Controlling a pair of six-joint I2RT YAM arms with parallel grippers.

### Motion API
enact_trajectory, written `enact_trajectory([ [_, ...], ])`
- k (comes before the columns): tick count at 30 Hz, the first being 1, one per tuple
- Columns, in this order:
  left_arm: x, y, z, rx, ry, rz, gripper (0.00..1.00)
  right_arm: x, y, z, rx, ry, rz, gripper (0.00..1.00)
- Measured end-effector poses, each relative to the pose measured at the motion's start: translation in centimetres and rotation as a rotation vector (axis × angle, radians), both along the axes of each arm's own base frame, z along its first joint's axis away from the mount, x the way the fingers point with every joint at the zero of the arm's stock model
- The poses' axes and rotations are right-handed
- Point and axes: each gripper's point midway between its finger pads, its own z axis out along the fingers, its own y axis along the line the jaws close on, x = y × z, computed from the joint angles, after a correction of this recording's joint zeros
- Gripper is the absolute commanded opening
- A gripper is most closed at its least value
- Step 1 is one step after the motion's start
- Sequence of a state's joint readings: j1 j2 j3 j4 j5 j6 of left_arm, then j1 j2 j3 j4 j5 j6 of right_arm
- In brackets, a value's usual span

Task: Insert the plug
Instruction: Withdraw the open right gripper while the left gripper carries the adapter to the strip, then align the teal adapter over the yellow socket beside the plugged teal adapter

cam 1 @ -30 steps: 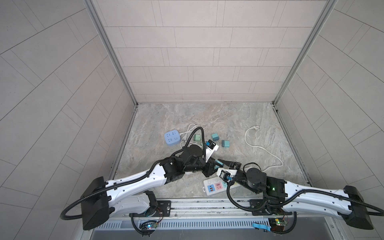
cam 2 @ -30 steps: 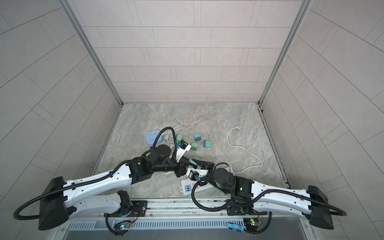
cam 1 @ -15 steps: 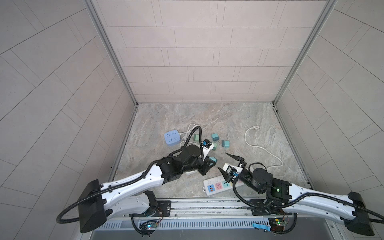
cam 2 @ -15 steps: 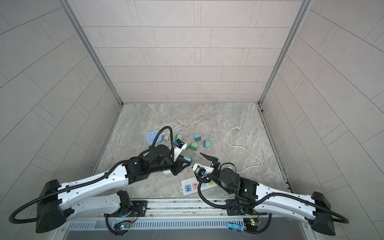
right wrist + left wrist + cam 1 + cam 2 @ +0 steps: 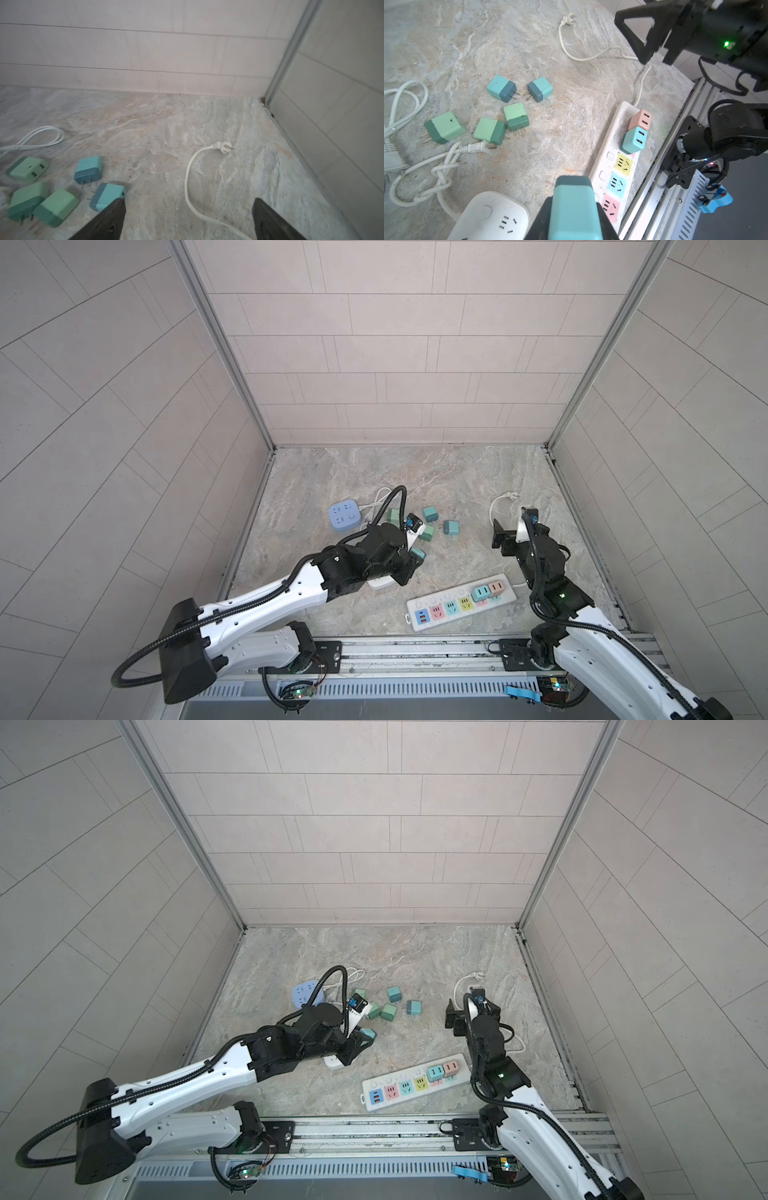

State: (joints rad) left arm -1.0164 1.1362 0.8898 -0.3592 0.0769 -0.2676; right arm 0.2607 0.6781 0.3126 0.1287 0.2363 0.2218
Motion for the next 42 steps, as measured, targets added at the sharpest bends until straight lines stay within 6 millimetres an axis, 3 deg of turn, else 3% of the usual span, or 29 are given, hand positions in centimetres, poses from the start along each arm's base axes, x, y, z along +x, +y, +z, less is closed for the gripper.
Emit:
enact_trajectory([
  [4,-1.4,-1.2,-0.7,0.06,0.002,-0.055,0.0,0.3,-2.1,-3.2,0.101,0.106,-0.113,1.0],
  [11,-3.5,-4.3,-1.4,0.143,-0.008,-0.151,0.0,0.6,-3.3,-5.7,0.169,0.193,-0.222,1.0],
  [17,-4.4,-7.1,-3.5,0.258,-0.008,-0.208,0.0,1.5,-4.2,-5.8,0.19,0.245,-0.305,0.95],
  [28,-5.4,-9.3,-7.0,0.453,0.065,-0.289,0.0,0.4,-5.2,-6.0,0.203,0.252,-0.377,0.96],
  [42,-5.1,-11.8,-7.7,0.522,0.096,-0.332,0.0,-0.2,-6.0,-6.3,0.236,0.25,-0.423,0.97],
])
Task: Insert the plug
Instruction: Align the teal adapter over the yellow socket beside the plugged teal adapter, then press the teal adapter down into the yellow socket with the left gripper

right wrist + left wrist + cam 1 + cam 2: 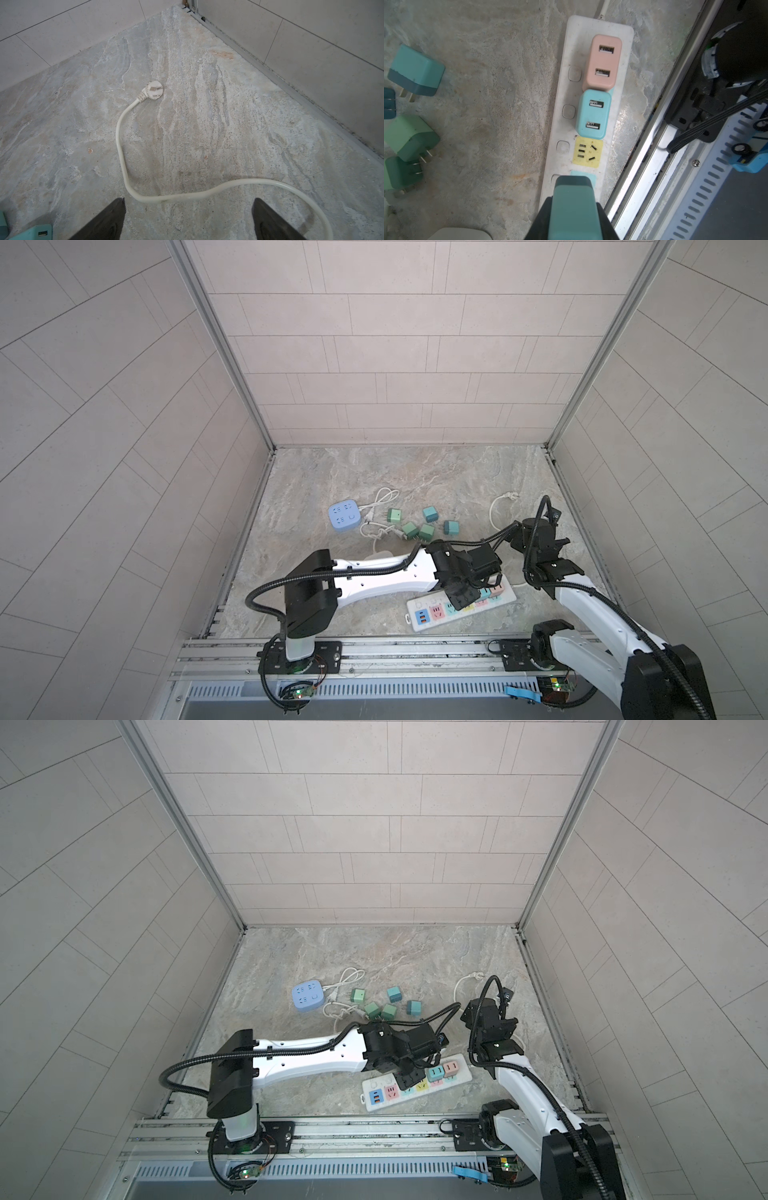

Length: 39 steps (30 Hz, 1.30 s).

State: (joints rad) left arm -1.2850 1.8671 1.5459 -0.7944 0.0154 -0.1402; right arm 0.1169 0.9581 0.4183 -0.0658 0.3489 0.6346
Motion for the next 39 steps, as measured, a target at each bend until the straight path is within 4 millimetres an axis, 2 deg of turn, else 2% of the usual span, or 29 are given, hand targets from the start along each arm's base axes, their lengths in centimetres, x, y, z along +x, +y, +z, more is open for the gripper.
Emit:
enact_trajectory([
  [6,0.0,-0.1,-2.0,0.065,0.018,-0.011,0.0,-0.2,-0.4,-0.1,0.007,0.005,-0.019,0.97],
  [12,-0.1,-0.5,-3.0,0.086,0.032,-0.015,0.0,-0.3,-0.7,-0.2,0.015,0.003,-0.035,0.97],
  [22,-0.2,-1.5,-2.8,0.068,0.049,-0.029,0.0,-0.3,-0.8,-0.5,0.018,0.014,-0.042,0.96],
  [28,-0.3,-2.1,-4.4,0.091,0.07,-0.033,0.0,-0.3,-0.8,-0.5,0.019,0.015,-0.043,0.96],
  [39,-0.3,-2.3,-4.4,0.085,0.071,-0.034,0.0,-0.4,-1.0,-0.6,0.022,0.015,-0.053,0.93],
])
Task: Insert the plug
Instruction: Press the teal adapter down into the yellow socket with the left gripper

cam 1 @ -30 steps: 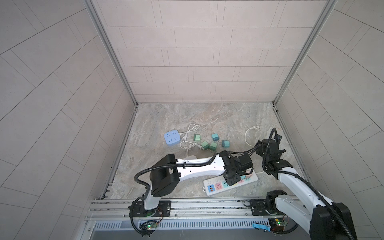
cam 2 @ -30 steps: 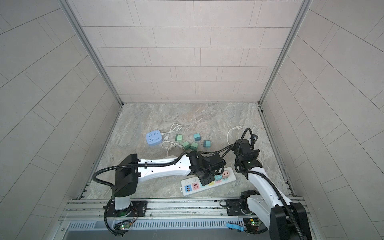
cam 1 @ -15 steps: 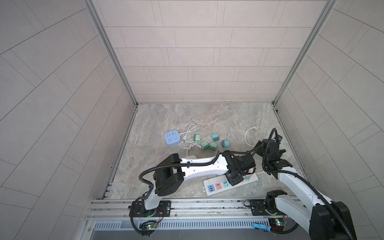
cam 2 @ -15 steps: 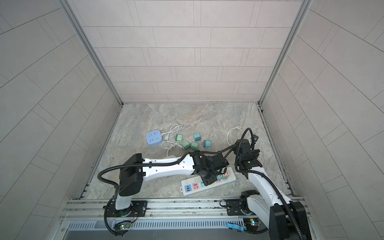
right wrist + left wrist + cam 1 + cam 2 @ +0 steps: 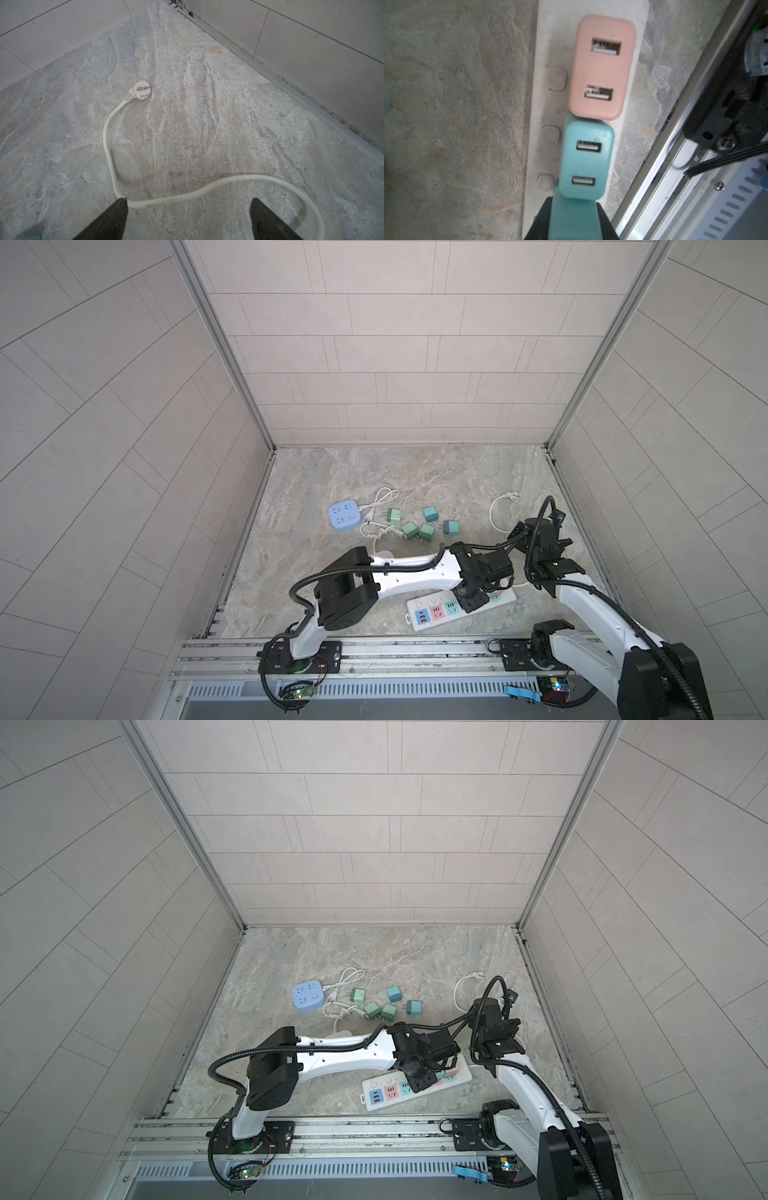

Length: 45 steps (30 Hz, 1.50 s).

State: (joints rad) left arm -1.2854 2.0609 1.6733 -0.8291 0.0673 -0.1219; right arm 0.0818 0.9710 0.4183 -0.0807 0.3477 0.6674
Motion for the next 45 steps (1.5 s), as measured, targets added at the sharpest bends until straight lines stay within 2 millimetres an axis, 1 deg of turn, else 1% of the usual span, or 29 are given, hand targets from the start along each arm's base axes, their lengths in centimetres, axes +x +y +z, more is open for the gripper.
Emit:
enact_trajectory([
  [15,-0.4,0.1,-0.1,0.016,-0.027,-0.012,0.0,0.0,-0.1,0.0,0.006,-0.004,-0.008,0.93],
  [20,-0.4,0.0,-0.5,0.014,-0.03,-0.012,0.0,0.0,-0.1,0.1,0.008,-0.007,-0.011,0.93],
  [31,-0.4,0.0,-0.6,0.013,-0.026,-0.012,0.0,0.0,-0.1,0.0,0.01,-0.007,-0.012,0.93],
  [36,-0.4,0.0,-1.4,0.017,-0.024,-0.012,0.0,-0.1,-0.1,0.0,0.01,-0.006,-0.013,0.93],
  [45,-0.4,-0.1,-1.8,0.008,-0.026,-0.012,0.0,-0.1,-0.1,0.0,0.01,-0.004,-0.013,0.92],
])
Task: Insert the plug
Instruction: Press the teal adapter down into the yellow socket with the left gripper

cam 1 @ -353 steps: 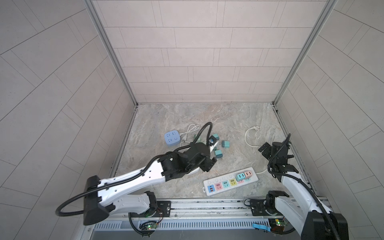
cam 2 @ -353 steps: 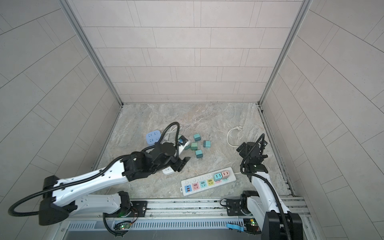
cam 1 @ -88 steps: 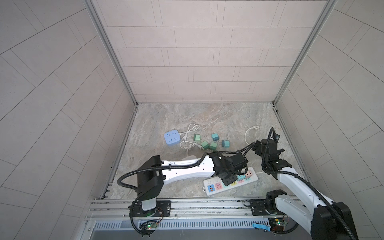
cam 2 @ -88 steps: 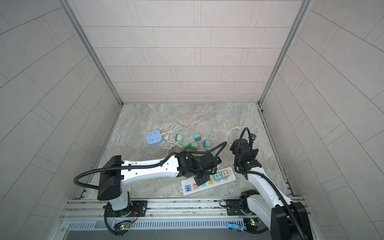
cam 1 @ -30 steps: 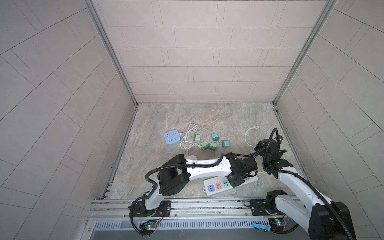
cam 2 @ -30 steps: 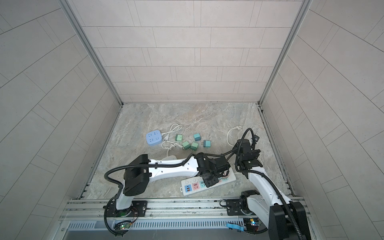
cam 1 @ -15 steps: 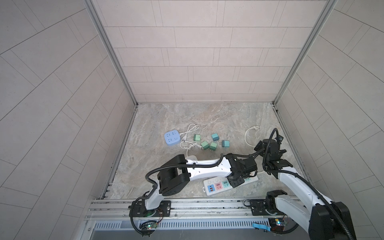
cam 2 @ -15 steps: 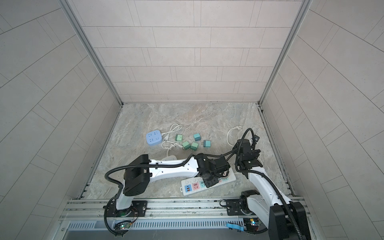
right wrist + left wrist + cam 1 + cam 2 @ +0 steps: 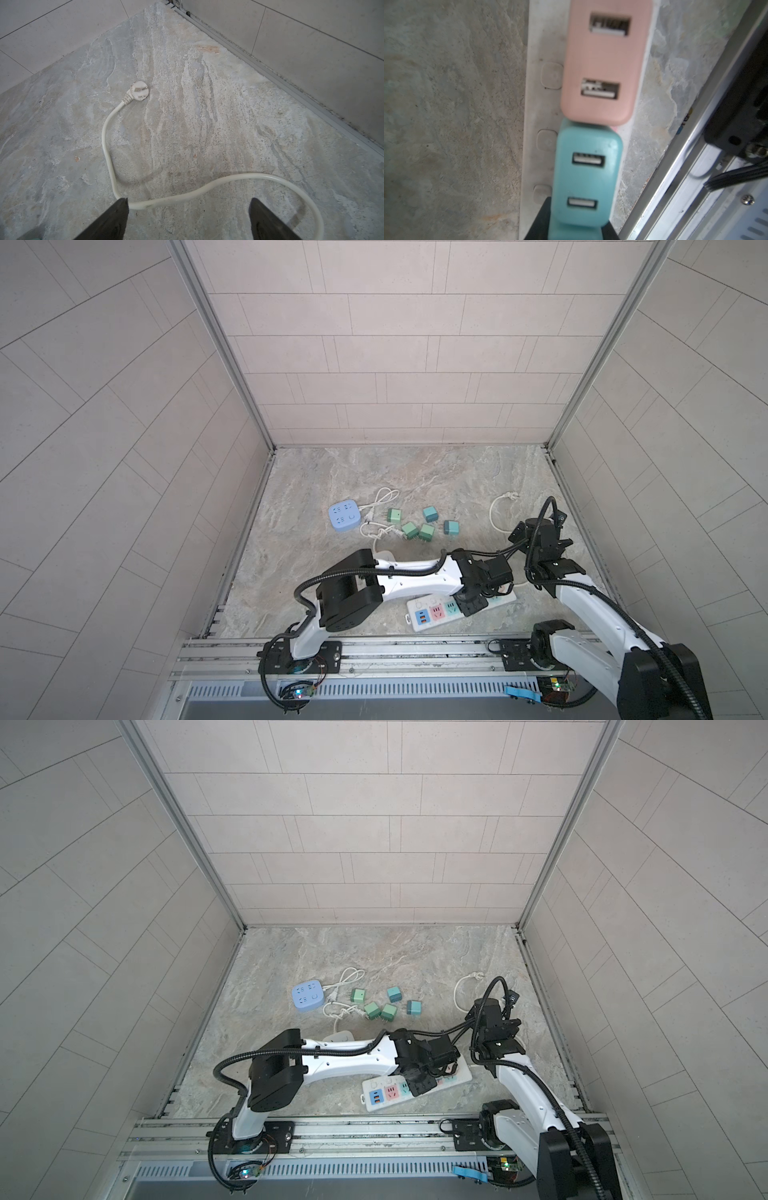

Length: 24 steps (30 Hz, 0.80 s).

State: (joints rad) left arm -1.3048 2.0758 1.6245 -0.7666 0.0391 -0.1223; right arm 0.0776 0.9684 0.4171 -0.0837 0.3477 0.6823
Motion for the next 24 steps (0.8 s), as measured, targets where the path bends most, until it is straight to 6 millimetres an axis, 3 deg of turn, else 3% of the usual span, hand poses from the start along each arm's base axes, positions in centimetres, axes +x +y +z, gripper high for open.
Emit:
enact_trajectory([
  [9,-0.01,-0.04,0.03,-0.001,0.001,-0.001,0.0,-0.01,-0.01,0.17,0.001,-0.007,-0.001,0.92],
  [15,0.01,-0.08,0.12,-0.002,-0.001,-0.008,0.28,-0.02,-0.01,0.24,0.003,-0.01,-0.002,0.92],
  [24,-0.01,-0.29,0.39,-0.012,-0.004,-0.023,0.46,-0.43,-0.05,0.02,0.003,-0.011,-0.003,0.93],
])
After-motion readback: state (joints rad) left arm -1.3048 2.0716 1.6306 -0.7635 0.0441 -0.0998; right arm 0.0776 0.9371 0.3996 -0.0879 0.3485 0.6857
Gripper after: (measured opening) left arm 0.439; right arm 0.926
